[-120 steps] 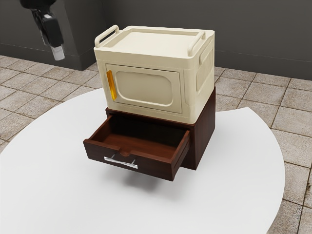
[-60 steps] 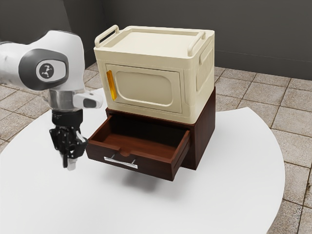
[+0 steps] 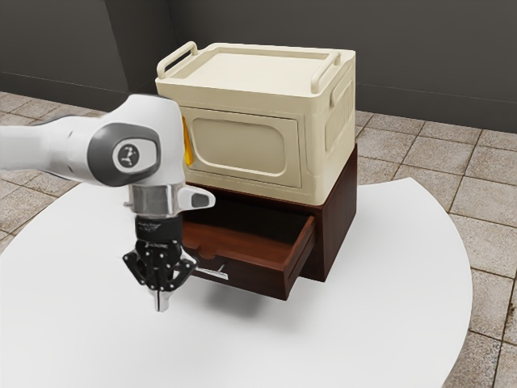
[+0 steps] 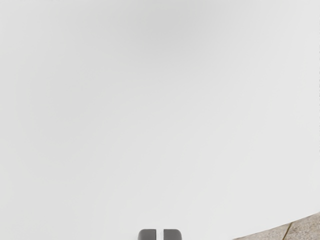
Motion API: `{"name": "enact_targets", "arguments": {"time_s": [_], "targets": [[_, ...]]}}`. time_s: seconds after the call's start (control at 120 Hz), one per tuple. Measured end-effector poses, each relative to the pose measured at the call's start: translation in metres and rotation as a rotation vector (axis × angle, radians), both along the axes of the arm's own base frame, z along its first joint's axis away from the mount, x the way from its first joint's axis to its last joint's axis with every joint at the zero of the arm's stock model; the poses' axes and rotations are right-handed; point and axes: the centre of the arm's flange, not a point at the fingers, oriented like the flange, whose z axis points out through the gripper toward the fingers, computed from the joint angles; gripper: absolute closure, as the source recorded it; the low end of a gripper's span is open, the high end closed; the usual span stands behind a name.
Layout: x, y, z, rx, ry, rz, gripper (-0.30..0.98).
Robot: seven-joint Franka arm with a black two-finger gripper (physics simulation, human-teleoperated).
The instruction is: Push the drawer handle with one arm to close the drawer
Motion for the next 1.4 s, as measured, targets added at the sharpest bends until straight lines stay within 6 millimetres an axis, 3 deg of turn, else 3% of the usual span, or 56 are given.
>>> {"name": "enact_targets", "arguments": {"time_s": [0.217,0.692,1.4], "targets": [[0.011,0.000,-0.003,0.043,-0.036,0.037,0.78],[0.064,-0.006,-0.022,0.063,-0.090,-0.006,0.79],[0.124,-0.003,-0.027,0.025,-0.155,-0.102,0.79]]}}
